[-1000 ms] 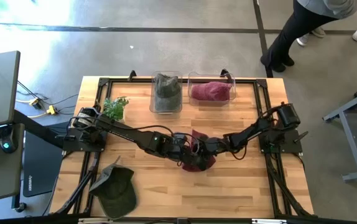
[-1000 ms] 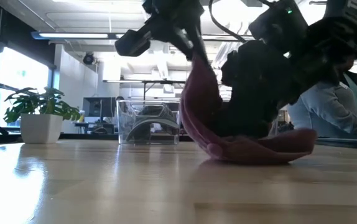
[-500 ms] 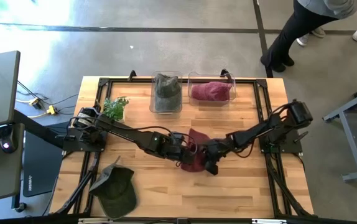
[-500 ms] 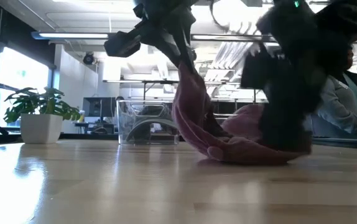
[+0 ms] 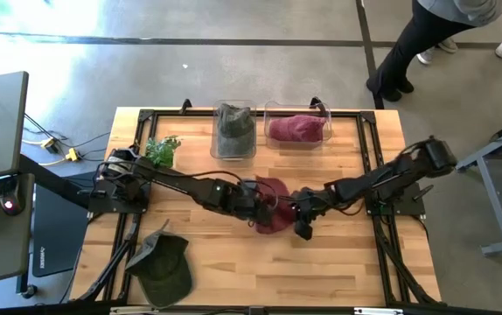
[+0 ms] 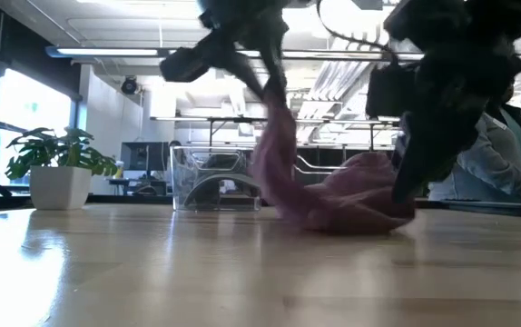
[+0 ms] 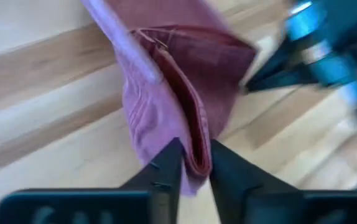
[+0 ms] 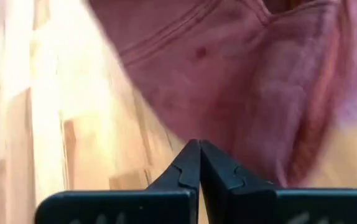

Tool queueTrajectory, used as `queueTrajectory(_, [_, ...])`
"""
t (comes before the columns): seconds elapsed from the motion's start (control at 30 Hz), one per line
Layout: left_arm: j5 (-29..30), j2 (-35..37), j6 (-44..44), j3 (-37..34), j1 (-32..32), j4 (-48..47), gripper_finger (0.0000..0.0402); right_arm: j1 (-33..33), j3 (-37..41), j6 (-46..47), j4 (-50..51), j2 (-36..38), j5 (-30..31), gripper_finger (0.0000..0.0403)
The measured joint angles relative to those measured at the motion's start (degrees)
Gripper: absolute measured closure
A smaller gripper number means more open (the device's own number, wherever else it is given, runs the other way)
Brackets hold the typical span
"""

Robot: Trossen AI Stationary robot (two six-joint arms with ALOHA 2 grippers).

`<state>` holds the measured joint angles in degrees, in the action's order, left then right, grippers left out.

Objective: Pick & Place hat
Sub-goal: Put the red cap into the right transparent bin

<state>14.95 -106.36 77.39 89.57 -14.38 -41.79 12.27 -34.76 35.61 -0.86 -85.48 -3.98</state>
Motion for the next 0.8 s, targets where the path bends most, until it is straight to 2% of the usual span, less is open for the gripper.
queueTrajectory(0.13, [-4.95,1.95,-1.66,0.16,1.05,-5.54,0.0272,0.11,0.00,-4.42,2.99,5.55,2.24,0.0397])
queueTrajectory(0.2, [-7.19,2.53,-3.14,-0.02,1.10,-9.09,0.0246,0.11,0.00,-8.73,2.64,6.88,1.74,0.0380])
queueTrajectory(0.3, [-8.74,3.60,-4.42,0.14,0.88,-10.11,0.0218,0.18,0.02,-13.68,0.53,7.09,-1.83,0.0332])
queueTrajectory(0.37, [-8.34,5.57,-5.67,-0.05,0.09,-14.05,0.0209,0.63,-0.13,-15.87,-2.91,6.16,-4.01,0.0292])
queueTrajectory(0.47, [-6.94,6.58,-6.70,0.41,-1.13,-17.27,0.0205,2.39,-1.45,-19.73,-5.09,3.25,-3.44,0.0231])
queueTrajectory(0.57, [-6.47,6.69,-6.58,-0.32,-3.50,-25.40,0.0204,4.29,-4.64,-26.49,-5.48,-1.16,-2.63,0.0189])
queueTrajectory(0.67, [-7.04,7.36,-5.51,-1.18,-6.40,-24.53,0.0204,5.82,-9.27,-32.77,-4.10,-6.93,0.86,0.0173])
queueTrajectory(0.8, [-8.44,7.10,-5.15,-3.94,-11.23,-23.83,0.0204,6.50,-17.31,-38.65,-0.70,-15.30,5.40,0.0174])
